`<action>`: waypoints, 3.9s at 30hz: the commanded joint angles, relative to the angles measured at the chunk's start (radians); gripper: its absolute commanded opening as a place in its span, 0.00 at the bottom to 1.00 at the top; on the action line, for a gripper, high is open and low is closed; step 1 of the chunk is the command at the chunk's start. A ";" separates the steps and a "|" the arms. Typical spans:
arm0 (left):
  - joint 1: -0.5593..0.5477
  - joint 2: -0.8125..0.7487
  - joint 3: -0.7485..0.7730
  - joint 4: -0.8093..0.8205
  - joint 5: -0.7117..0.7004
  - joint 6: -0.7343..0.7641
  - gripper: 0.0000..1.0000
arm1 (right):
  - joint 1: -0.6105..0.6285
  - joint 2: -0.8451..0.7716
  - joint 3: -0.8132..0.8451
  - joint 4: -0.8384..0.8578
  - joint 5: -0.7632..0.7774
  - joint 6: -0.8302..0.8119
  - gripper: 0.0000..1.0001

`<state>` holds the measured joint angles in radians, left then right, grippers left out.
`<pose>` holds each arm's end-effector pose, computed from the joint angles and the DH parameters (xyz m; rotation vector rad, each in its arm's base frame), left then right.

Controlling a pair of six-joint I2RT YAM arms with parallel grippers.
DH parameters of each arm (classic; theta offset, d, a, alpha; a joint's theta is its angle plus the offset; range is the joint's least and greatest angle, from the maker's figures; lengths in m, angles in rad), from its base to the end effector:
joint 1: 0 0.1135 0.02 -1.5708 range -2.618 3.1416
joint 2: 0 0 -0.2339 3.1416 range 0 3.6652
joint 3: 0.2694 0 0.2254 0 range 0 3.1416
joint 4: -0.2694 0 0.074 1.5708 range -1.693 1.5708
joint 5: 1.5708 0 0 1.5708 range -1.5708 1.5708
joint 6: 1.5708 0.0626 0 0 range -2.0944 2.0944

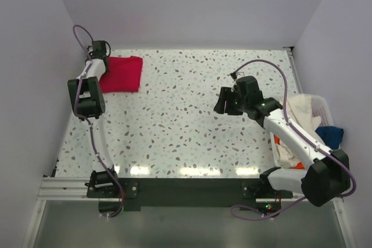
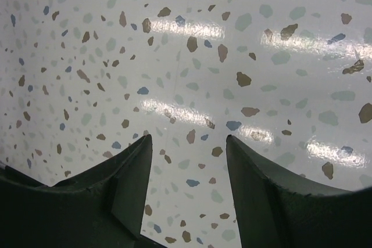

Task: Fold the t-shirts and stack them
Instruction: Neatly place the folded tshirt to the corner, then reset both grippers

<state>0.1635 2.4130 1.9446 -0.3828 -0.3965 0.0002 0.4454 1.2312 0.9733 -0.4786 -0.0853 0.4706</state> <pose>0.4917 0.1056 0.1256 -0.3767 2.3785 0.5546 0.2400 0.1205 0.2450 -0.0149 2.3711 0.5553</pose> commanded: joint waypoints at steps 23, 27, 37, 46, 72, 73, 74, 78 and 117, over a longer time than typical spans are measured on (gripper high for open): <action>0.105 0.238 0.335 0.102 0.134 0.090 0.06 | 0.007 0.119 -0.016 0.098 0.015 -0.023 0.57; 0.103 0.213 0.333 0.119 0.117 0.072 0.26 | 0.007 0.123 -0.015 0.101 0.016 -0.024 0.57; 0.103 0.023 0.211 0.202 0.173 0.009 0.85 | 0.007 0.111 -0.024 0.107 0.009 -0.027 0.58; 0.097 -0.150 0.009 0.277 0.247 -0.074 0.89 | 0.007 0.110 -0.044 0.121 -0.001 -0.018 0.58; -0.099 -0.408 -0.506 0.325 0.255 -0.192 0.78 | 0.007 0.007 -0.145 0.141 -0.022 -0.006 0.54; -0.099 -0.402 -0.501 0.328 0.263 -0.196 0.78 | 0.007 0.002 -0.147 0.140 -0.022 -0.006 0.54; -0.105 -0.397 -0.489 0.331 0.266 -0.197 0.77 | 0.009 0.002 -0.147 0.141 -0.025 -0.006 0.54; -0.125 -0.309 -0.406 0.263 0.239 -0.184 0.78 | 0.006 0.008 -0.143 0.147 -0.030 -0.004 0.54; -0.078 -0.021 -0.039 0.065 0.203 -0.180 0.78 | 0.009 0.076 -0.120 0.161 -0.031 -0.009 0.54</action>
<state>0.0700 2.3882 1.9076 -0.3145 -0.2111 -0.2249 0.4473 1.3083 0.8349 -0.3439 -0.1093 0.4675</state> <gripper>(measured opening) 0.777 0.539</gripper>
